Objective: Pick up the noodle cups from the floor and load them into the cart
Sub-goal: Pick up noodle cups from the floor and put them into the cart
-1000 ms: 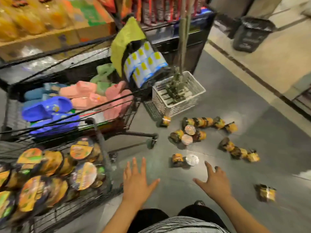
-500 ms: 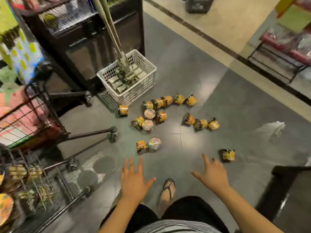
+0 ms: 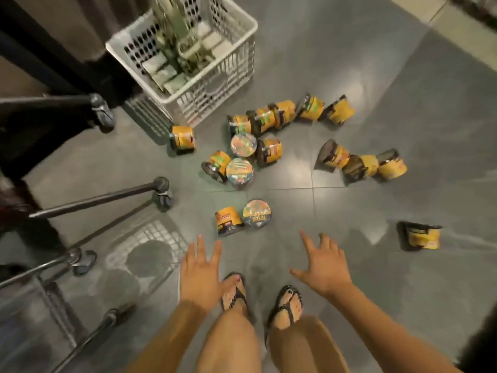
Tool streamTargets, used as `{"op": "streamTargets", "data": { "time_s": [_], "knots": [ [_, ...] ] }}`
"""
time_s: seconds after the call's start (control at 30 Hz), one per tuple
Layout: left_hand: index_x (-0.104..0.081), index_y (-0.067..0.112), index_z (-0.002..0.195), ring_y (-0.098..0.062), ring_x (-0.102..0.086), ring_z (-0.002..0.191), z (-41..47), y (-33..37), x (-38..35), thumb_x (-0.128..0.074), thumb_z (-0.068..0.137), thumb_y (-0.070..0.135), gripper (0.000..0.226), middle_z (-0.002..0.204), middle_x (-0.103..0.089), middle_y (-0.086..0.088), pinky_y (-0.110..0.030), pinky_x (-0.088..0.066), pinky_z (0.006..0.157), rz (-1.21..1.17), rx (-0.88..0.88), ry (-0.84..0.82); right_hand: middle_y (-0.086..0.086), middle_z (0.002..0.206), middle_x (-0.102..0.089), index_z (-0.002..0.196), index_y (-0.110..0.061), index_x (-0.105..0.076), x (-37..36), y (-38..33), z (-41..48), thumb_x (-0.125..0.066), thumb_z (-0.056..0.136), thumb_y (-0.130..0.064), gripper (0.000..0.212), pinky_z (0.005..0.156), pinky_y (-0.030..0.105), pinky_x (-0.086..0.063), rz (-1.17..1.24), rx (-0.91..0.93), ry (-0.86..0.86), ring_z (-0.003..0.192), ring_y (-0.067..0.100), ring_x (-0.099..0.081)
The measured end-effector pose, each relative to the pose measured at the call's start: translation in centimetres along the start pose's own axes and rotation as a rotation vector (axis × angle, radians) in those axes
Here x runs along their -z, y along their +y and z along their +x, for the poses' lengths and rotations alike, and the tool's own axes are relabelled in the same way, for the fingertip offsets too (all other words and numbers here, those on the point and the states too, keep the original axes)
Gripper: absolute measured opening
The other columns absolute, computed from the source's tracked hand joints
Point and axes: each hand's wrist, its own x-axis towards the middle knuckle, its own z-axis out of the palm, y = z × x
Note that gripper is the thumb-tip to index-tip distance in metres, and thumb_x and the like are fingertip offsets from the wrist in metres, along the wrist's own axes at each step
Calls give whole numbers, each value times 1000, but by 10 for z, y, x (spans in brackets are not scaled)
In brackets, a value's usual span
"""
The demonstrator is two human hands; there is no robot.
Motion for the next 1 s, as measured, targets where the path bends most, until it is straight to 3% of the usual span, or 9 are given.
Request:
{"op": "streamTargets", "data": {
  "time_s": [0.13,0.3,0.37,0.53,0.7,0.8,0.9,0.97,1.0],
  "knots": [
    [12,34,153,-35,10,148,107,-20,-91,-28,80,84,97,161,13,-14,-46,-2,119,67,45,25,18,146,-26,153,-32,-7,-78,-15,120,-52,78,-76,98,106,42,-31,-40,121,93,134,34,-30],
    [-22,30,153,-42,-24,143,210,-44,-187,-13,75,89,98,157,-21,-20,-55,-29,110,-38,-20,185,27,122,-53,142,-21,-46,-169,-22,239,-71,48,-81,114,80,47,-49,-124,266,230,103,42,-56],
    [-24,33,151,-42,-28,139,243,-54,-209,-17,79,87,91,156,-26,-20,-57,-37,103,-48,-102,268,26,126,-51,144,-22,-42,-194,-23,275,-64,47,-86,118,81,48,-49,-164,314,280,106,41,-54],
    [-5,48,151,-36,-9,147,296,-69,-239,-26,79,88,85,163,-4,-9,-54,-20,112,-122,-329,421,24,126,-51,144,-23,-41,-224,-26,328,-45,49,-94,118,81,48,-50,-177,435,468,104,40,-55],
    [2,68,140,-21,2,149,310,-74,-237,-25,77,89,71,162,7,8,-38,-14,119,-258,-430,409,24,130,-48,143,-25,-39,-237,-24,337,-55,53,-88,110,83,43,-52,-103,502,518,103,37,-57],
    [-3,74,134,-8,-9,146,309,-72,-216,-27,78,87,63,161,-13,5,-29,-22,116,-414,-394,378,23,129,-48,141,-26,-41,-236,-16,330,-57,52,-86,109,82,42,-52,-67,460,524,100,36,-56],
    [-12,72,136,-9,-54,120,312,-73,-199,-38,82,72,59,126,-63,8,-23,-41,92,-575,-295,400,22,126,-47,139,-24,-45,-239,-5,326,-54,52,-86,107,79,43,-52,-54,416,533,95,36,-56],
    [-8,70,137,-16,-63,100,319,-73,-194,-35,84,69,60,102,-68,5,-30,-43,80,-512,-279,408,22,125,-47,139,-24,-48,-239,2,328,-52,52,-87,107,77,42,-52,-55,407,550,92,35,-56],
    [-6,67,140,-22,-62,104,324,-72,-192,-32,88,68,58,110,-67,1,-34,-44,81,-448,-279,442,22,125,-48,139,-24,-48,-239,5,328,-52,52,-88,108,76,42,-52,-57,402,552,91,34,-56]
  ]
}}
